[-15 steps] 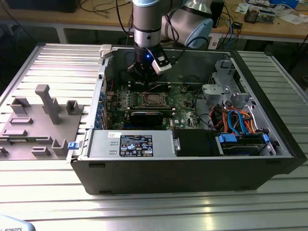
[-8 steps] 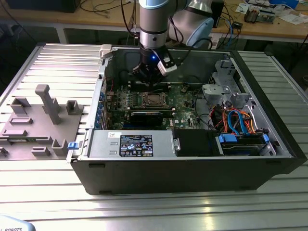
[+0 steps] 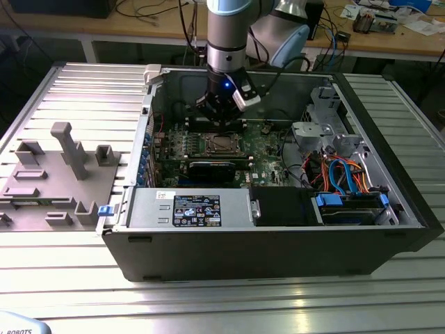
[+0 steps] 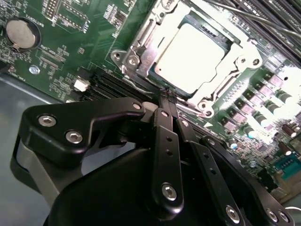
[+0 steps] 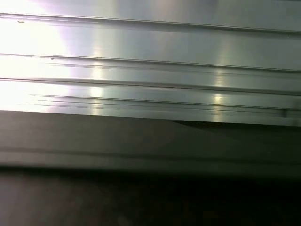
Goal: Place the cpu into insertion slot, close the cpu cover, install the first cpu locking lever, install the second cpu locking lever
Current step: 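Install the first cpu locking lever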
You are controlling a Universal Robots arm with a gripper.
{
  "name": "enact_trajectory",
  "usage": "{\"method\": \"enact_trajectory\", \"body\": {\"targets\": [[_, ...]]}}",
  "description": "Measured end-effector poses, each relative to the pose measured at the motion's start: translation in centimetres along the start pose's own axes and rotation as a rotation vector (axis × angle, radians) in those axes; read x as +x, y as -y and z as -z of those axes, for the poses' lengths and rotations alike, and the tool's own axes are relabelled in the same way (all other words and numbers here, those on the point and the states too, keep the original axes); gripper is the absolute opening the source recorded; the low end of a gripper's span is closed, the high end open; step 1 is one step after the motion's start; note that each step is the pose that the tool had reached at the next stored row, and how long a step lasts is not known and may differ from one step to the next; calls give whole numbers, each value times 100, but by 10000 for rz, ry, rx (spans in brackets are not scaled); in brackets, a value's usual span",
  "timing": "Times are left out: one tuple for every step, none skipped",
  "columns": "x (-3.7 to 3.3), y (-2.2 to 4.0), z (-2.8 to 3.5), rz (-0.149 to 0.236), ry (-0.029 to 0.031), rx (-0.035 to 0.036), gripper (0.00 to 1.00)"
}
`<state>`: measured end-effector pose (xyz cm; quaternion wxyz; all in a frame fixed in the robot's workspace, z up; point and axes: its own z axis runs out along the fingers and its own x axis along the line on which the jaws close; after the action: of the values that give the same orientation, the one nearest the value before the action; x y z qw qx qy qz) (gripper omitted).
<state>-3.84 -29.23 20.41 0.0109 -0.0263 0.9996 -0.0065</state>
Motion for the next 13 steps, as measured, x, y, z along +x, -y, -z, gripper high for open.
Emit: {"method": "enact_trajectory", "body": {"targets": [[-8,0,-4,0,-1,1,11],[-15,1,-7,-1,-2,1,11],[-24,2,-10,-1,-4,4,11],[-37,3,-16,0,-5,5,11],[-50,3,-23,0,-2,5,11],[-59,2,-29,1,2,-5,11],[-65,3,-31,2,-2,-2,11],[-74,4,-33,1,-4,1,11],[-77,4,-34,5,-2,2,11],[-78,2,-34,7,-2,4,11],[-79,-4,-35,15,0,6,11],[-80,-15,-35,30,2,5,11],[-81,-24,-34,39,1,5,11]]}}
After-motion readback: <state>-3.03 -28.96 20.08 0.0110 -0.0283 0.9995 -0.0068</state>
